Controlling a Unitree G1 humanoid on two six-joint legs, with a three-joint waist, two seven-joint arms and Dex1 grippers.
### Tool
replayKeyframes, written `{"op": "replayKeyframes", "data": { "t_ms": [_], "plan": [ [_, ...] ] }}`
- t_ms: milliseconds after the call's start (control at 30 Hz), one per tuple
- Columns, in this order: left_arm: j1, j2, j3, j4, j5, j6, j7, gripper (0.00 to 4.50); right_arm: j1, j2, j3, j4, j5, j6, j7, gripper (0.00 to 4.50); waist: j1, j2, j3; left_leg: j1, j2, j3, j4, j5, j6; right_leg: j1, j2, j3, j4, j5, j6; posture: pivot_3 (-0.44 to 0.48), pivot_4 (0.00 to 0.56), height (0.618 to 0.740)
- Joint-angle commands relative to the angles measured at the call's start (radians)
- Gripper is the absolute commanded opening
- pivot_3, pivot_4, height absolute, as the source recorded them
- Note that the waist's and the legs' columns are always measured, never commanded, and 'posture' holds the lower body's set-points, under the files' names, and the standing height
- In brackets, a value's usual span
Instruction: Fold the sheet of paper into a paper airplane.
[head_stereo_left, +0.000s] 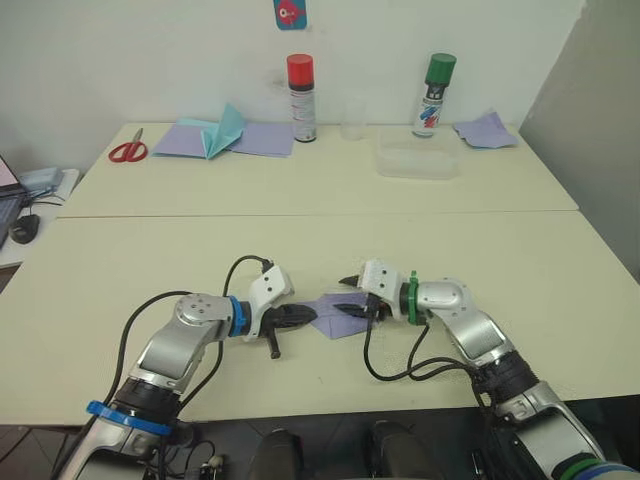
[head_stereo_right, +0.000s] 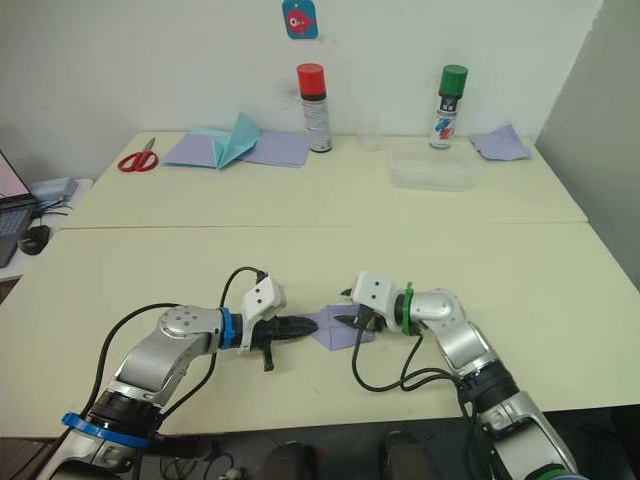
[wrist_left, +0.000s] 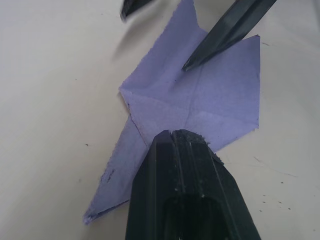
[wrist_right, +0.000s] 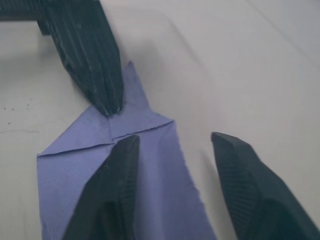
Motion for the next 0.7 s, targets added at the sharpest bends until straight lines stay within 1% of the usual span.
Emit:
{"op": "replayKeyframes", "data": {
  "t_ms": [33,67,133,233,367,400,567,700],
  "plan": [
    [0.039,0.009,-0.054,0.078,0.074,0.031,0.034,0.00,0.047,-0.014,-0.029,-0.158,0.089,0.005,0.041,3.25,0.001,0.000,0.000,0.000,0.000,0.000,0.000,0.000,0.000,0.000,0.000,0.000,0.000,0.000,0.000,0.000,0.150,0.740],
    [0.039,0.008,-0.054,0.076,0.073,0.030,0.036,0.00,0.063,-0.021,-0.013,-0.181,0.094,0.007,0.057,3.20,0.001,0.000,0.000,0.000,0.000,0.000,0.000,0.000,0.000,0.000,-0.001,0.000,0.000,0.000,0.000,0.000,0.150,0.740],
    [0.041,0.005,-0.056,0.070,0.071,0.032,0.041,0.00,0.085,-0.010,0.009,-0.187,0.091,0.033,0.049,2.72,0.001,0.000,0.000,0.000,0.000,0.000,0.000,0.000,0.000,0.000,-0.001,0.000,0.000,0.000,0.000,0.000,0.150,0.740],
    [0.045,0.005,-0.057,0.060,0.066,0.037,0.046,0.00,0.090,0.017,0.030,-0.165,0.065,0.061,0.006,1.66,0.001,0.000,0.000,0.002,0.001,-0.002,0.000,0.000,0.000,-0.002,-0.004,0.000,-0.001,0.000,0.000,0.000,0.150,0.740],
    [0.054,0.010,-0.059,0.048,0.066,0.036,0.052,0.00,0.080,0.071,0.072,-0.105,-0.007,0.113,-0.094,0.22,0.000,0.000,0.000,0.003,0.001,-0.005,0.000,0.000,0.000,-0.002,-0.006,0.000,-0.001,0.000,0.000,0.000,0.150,0.740],
    [0.054,0.012,-0.059,0.048,0.067,0.035,0.053,0.00,0.078,0.081,0.080,-0.089,-0.020,0.119,-0.111,0.02,0.000,0.000,0.000,0.003,0.001,-0.005,0.000,0.000,0.000,-0.003,-0.006,0.000,-0.001,0.000,0.000,0.000,0.150,0.740],
    [0.047,0.016,-0.059,0.054,0.074,0.025,0.058,0.00,0.083,0.094,0.118,-0.057,-0.079,0.161,-0.157,0.02,0.001,0.000,0.000,0.001,-0.001,-0.004,-0.001,0.000,0.000,-0.003,-0.009,0.000,-0.004,0.000,0.000,0.000,0.150,0.740],
    [0.035,0.009,-0.059,0.053,0.068,0.036,0.060,0.00,0.106,0.076,0.096,-0.057,-0.092,0.207,-0.191,0.02,0.001,0.000,-0.001,0.002,-0.001,-0.004,-0.001,0.000,0.000,-0.002,-0.010,-0.001,-0.004,0.000,0.001,0.000,0.150,0.740]
  ]
}}
